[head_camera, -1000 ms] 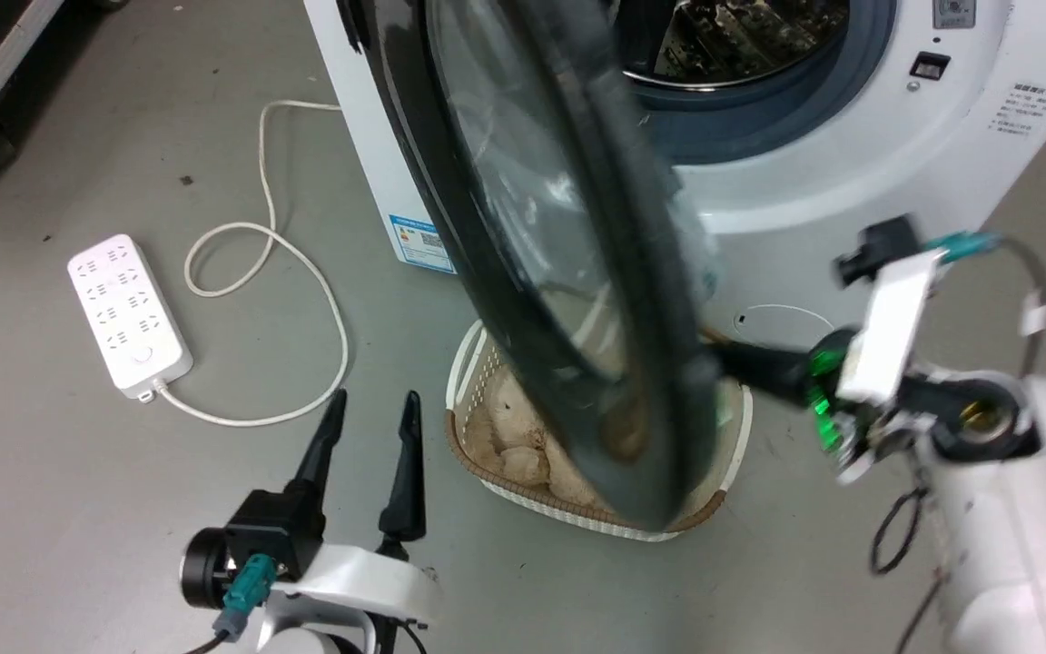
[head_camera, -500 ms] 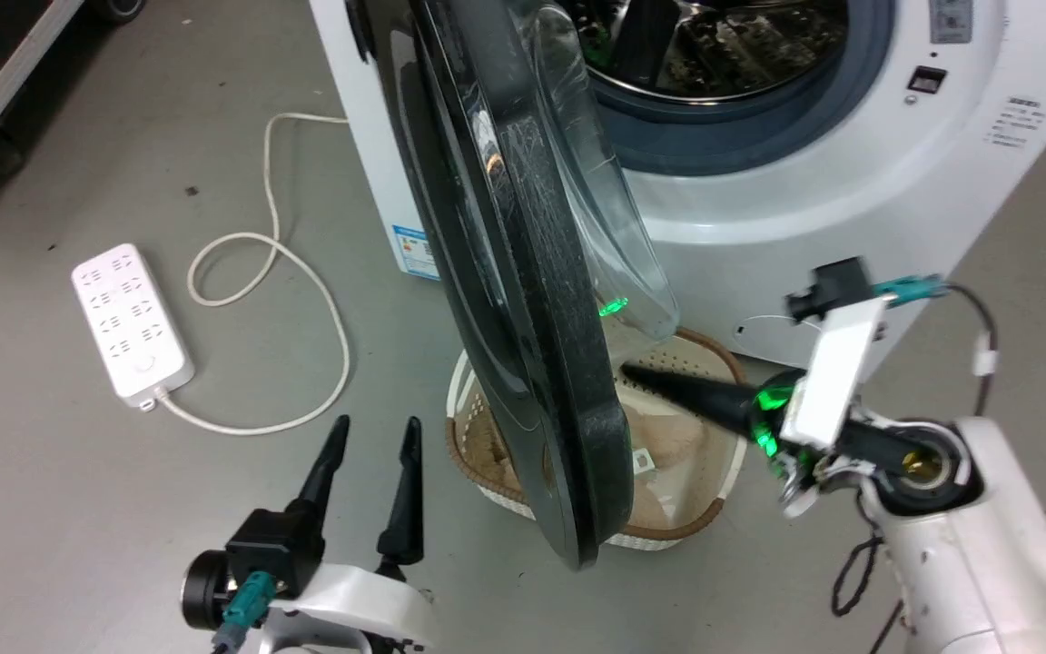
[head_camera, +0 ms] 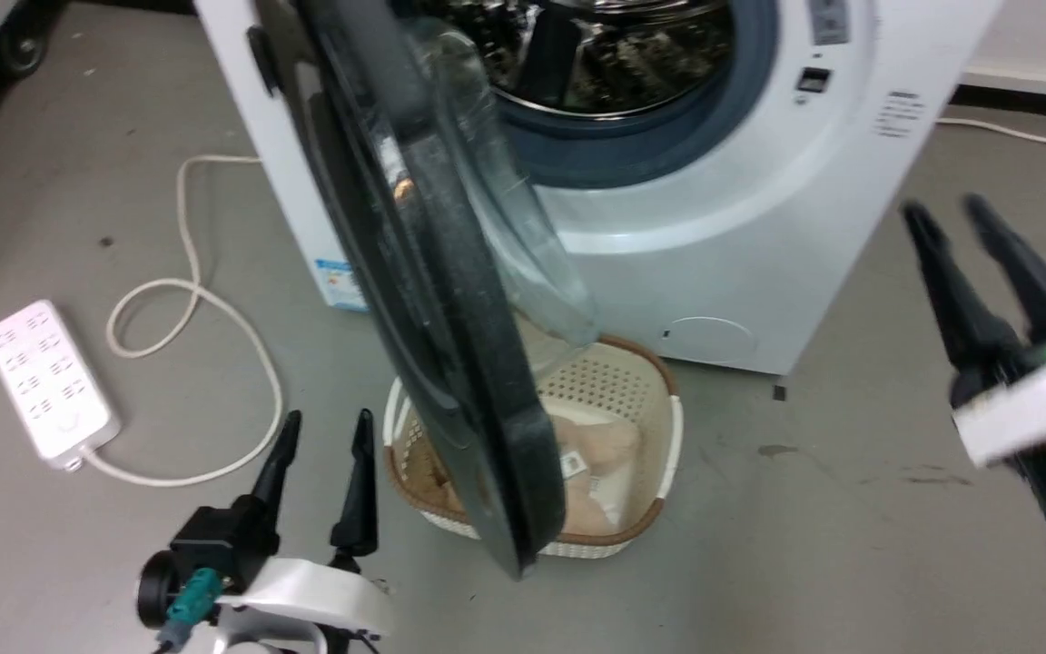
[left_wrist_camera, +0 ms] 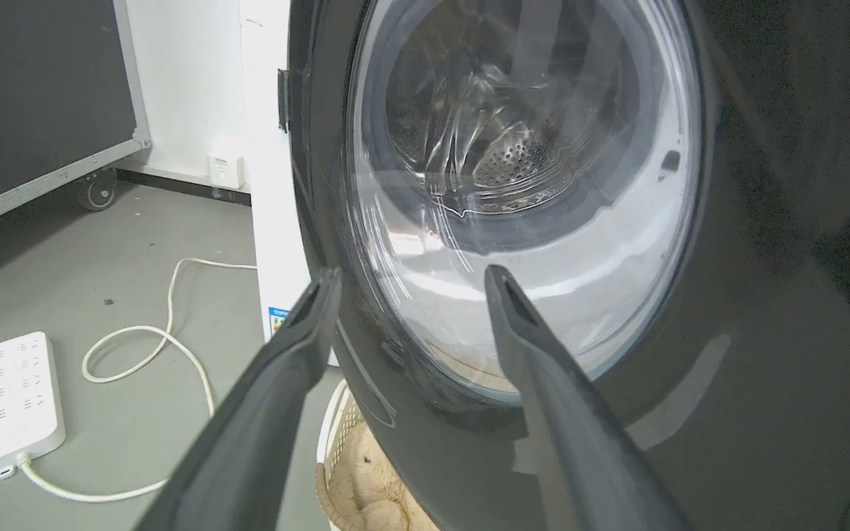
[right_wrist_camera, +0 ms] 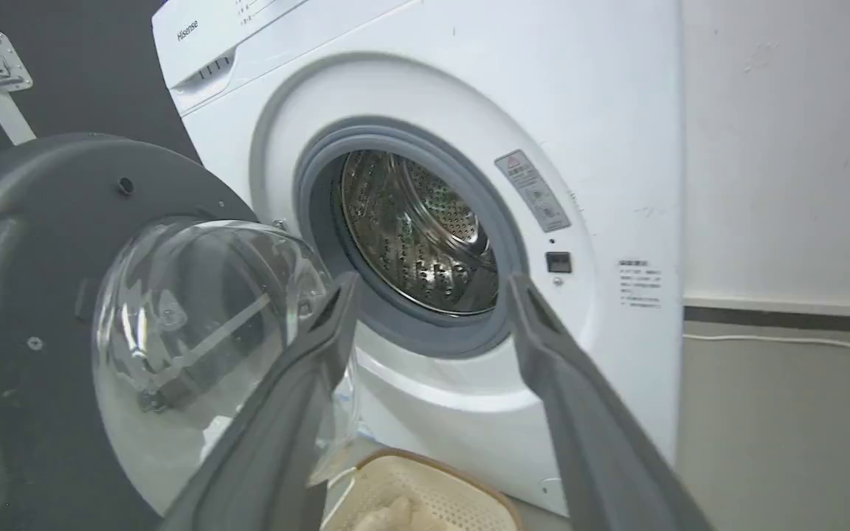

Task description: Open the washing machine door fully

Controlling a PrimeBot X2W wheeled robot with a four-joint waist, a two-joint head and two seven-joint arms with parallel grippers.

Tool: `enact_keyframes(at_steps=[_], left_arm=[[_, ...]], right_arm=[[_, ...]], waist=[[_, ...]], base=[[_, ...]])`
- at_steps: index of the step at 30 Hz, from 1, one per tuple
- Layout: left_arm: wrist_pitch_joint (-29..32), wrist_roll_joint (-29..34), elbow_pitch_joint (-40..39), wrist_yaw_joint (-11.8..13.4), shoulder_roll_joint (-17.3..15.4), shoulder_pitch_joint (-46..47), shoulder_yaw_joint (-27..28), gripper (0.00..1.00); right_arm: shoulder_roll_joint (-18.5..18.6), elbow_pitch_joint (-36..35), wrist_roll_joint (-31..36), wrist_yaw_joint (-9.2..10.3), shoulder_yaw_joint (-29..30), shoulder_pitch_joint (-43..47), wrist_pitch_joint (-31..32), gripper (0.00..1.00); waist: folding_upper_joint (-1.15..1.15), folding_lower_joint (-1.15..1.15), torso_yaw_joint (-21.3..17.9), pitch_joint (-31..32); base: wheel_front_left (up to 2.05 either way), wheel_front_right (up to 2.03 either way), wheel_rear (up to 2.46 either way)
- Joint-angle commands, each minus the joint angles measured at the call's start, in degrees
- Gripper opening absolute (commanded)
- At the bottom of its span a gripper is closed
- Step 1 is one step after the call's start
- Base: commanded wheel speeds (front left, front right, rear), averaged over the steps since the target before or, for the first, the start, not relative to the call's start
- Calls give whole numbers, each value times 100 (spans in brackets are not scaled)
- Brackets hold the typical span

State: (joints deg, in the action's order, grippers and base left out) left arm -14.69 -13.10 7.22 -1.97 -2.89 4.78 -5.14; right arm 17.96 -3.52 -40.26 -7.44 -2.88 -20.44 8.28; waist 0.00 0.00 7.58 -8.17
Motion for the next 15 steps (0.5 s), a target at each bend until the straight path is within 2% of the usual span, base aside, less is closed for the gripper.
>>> enact_keyframes(at_steps=[1, 4, 7, 8, 9, 12, 13, 14, 15], left_arm=[[-30, 42, -1, -31, -21, 21, 61, 100], [-30, 49, -3, -105, -33, -14, 165, 100], [-30, 32, 17, -179, -42, -50, 239, 100], [-30, 32, 17, -179, -42, -50, 239, 100], [-30, 15, 21, -220, -47, -55, 285, 100], [-30, 27, 48, -275, -56, -51, 308, 100], [-30, 27, 48, -275, -56, -51, 308, 100], [-30, 37, 49, -297, -54, -41, 317, 100], [-30, 42, 43, -306, -52, -34, 317, 100]], right_arm=[[129, -25, 316, -5, -53, 283, -341, 100], [206, -15, 1230, -5, 42, 717, -1158, 100], [-106, -64, 2075, -5, 355, 1096, -1726, 100], [-106, -64, 2075, -5, 355, 1096, -1726, 100], [-347, -154, 2592, -5, 458, 1341, -1959, 100], [-769, -298, 3257, -5, 621, 1687, -2158, 100], [-769, -298, 3257, -5, 621, 1687, -2158, 100], [-1047, -355, 3645, -5, 722, 1901, -2237, 100], [-1145, -365, 3838, -5, 766, 1995, -2264, 100]], waist=[[0, 0, -116, 47], [0, 0, -252, 79], [0, 0, -366, 94], [0, 0, -366, 94], [0, 0, -423, 90], [0, 0, -475, 85], [0, 0, -475, 85], [0, 0, -494, 81], [0, 0, -497, 77]], base=[[0, 0, 0], [0, 0, 0], [0, 0, 0], [0, 0, 0], [0, 0, 0], [0, 0, 0], [0, 0, 0], [0, 0, 0], [0, 0, 0]])
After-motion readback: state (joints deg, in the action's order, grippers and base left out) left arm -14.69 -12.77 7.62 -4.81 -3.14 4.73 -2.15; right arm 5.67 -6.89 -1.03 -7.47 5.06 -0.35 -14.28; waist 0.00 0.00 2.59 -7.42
